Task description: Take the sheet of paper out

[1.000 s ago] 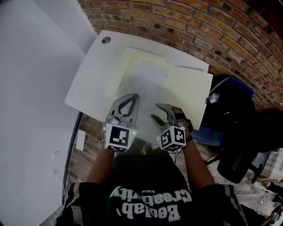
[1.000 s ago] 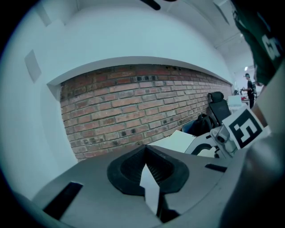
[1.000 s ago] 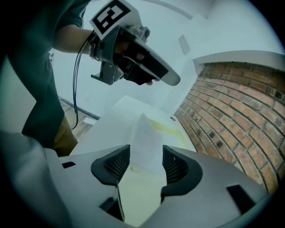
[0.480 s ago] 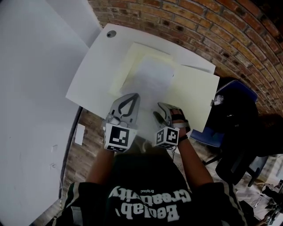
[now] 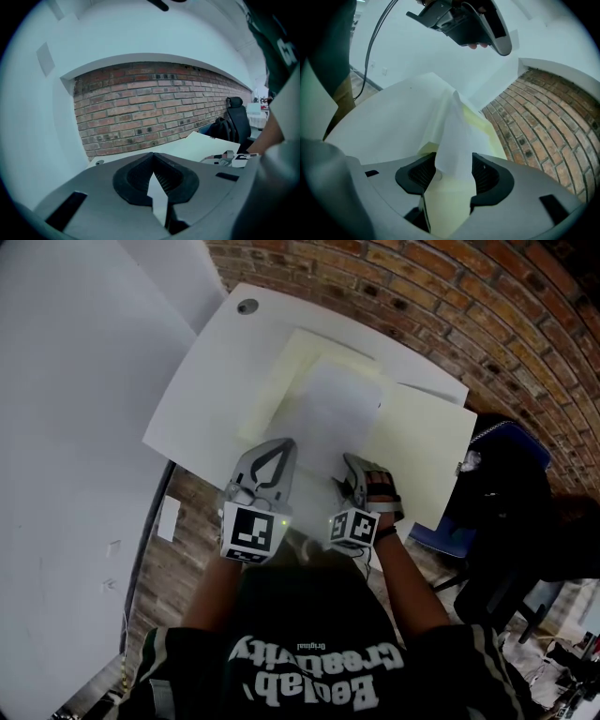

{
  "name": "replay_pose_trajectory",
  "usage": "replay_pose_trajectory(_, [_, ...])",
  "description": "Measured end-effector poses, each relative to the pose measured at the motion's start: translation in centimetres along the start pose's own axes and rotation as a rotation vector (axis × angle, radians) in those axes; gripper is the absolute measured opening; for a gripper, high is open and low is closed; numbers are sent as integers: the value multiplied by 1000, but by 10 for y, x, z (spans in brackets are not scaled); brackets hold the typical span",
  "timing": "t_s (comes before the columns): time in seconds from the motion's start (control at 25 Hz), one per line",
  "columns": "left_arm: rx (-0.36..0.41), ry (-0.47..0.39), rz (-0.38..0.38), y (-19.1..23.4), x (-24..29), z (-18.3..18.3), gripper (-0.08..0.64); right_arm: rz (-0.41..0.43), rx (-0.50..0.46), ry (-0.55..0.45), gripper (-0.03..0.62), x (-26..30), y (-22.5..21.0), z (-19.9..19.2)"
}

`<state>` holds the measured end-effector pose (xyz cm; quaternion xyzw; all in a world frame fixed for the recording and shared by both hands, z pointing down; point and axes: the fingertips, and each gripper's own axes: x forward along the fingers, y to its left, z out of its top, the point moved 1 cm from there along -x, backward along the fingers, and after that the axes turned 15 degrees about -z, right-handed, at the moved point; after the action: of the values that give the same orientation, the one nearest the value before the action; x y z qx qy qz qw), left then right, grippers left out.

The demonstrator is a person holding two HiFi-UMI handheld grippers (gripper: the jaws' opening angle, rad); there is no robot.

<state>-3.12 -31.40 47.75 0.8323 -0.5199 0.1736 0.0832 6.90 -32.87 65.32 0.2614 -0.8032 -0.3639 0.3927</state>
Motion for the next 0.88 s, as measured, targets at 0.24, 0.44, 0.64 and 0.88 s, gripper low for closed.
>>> replay_pose_trajectory(0.24, [-12, 7, -4, 9, 2, -4, 2, -89, -17, -20, 218, 10, -16, 7])
replay_pose_trajectory(0.44, [-20, 11, -11, 14, 4, -8, 2, -92, -24, -21, 218, 21, -22, 9])
replay_pose_trajectory(0.64, [-28, 14, -8, 20, 5, -10, 2, -85, -37, -27, 218, 33, -24, 11])
replay_pose_trajectory(0.88, [-44, 20, 2, 31, 2, -16, 2, -68, -59, -28, 218, 47, -20, 14])
